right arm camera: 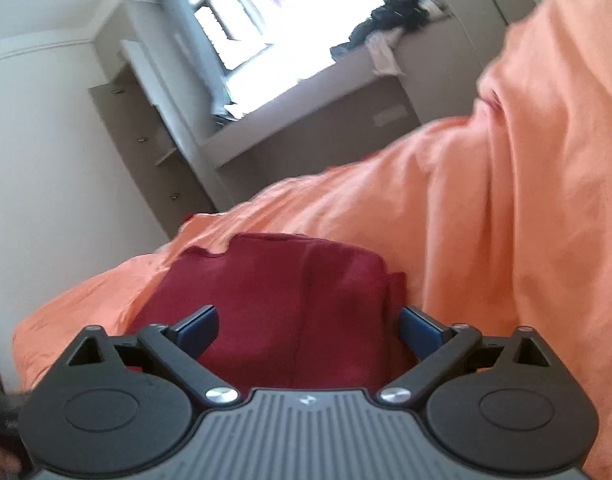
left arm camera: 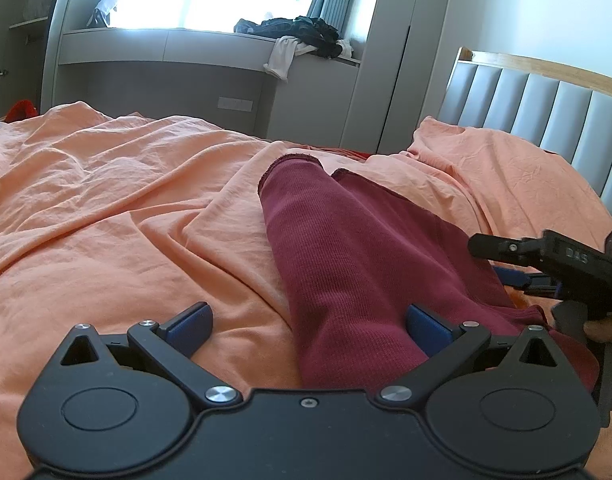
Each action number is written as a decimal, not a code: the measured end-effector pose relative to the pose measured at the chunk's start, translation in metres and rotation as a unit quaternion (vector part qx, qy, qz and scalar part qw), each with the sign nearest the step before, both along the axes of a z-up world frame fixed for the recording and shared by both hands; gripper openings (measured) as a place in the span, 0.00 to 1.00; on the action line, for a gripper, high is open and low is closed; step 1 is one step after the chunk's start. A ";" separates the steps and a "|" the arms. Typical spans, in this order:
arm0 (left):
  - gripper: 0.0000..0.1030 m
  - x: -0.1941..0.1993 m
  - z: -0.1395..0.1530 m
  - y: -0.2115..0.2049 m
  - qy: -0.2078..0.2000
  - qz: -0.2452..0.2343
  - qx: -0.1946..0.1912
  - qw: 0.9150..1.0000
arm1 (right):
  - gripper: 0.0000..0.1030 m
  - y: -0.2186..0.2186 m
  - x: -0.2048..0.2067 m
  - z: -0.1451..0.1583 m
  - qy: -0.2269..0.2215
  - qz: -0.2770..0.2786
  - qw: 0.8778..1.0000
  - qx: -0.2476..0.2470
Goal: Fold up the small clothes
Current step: 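Press the folded dark red shirt flat with both open grippers, then grasp the shirt bundle edge with both grippers and lift it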
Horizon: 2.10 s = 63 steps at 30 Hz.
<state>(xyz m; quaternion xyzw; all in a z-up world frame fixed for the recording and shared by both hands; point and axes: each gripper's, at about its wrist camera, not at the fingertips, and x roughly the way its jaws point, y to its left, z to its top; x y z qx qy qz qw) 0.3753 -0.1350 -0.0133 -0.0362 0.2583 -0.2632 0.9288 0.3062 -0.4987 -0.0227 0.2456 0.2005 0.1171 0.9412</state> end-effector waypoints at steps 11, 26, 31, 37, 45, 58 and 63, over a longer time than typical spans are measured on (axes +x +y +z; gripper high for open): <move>1.00 0.000 0.000 0.000 0.000 0.000 0.000 1.000 | 0.97 -0.002 0.005 -0.015 0.042 0.037 0.998 0.041; 1.00 0.001 0.002 -0.002 0.005 0.002 0.003 1.000 | 0.71 0.012 -0.001 -0.011 0.046 0.029 0.999 0.000; 1.00 0.005 0.005 -0.002 0.019 0.000 0.007 1.000 | 0.73 0.014 0.004 -0.013 0.049 0.027 0.998 0.009; 0.93 0.008 0.011 -0.004 0.039 -0.016 0.010 0.999 | 0.73 0.016 0.004 -0.016 0.049 0.019 0.999 0.011; 0.58 0.004 0.017 -0.006 0.064 -0.047 -0.014 0.997 | 0.67 0.019 0.000 -0.014 0.046 0.006 0.999 0.011; 0.23 -0.016 0.041 -0.012 0.004 -0.025 0.019 0.999 | 0.17 0.058 -0.037 0.030 -0.074 -0.028 0.995 -0.068; 0.20 -0.032 0.053 -0.006 -0.031 -0.028 0.031 0.999 | 0.16 0.083 -0.044 0.051 -0.120 -0.021 0.989 -0.090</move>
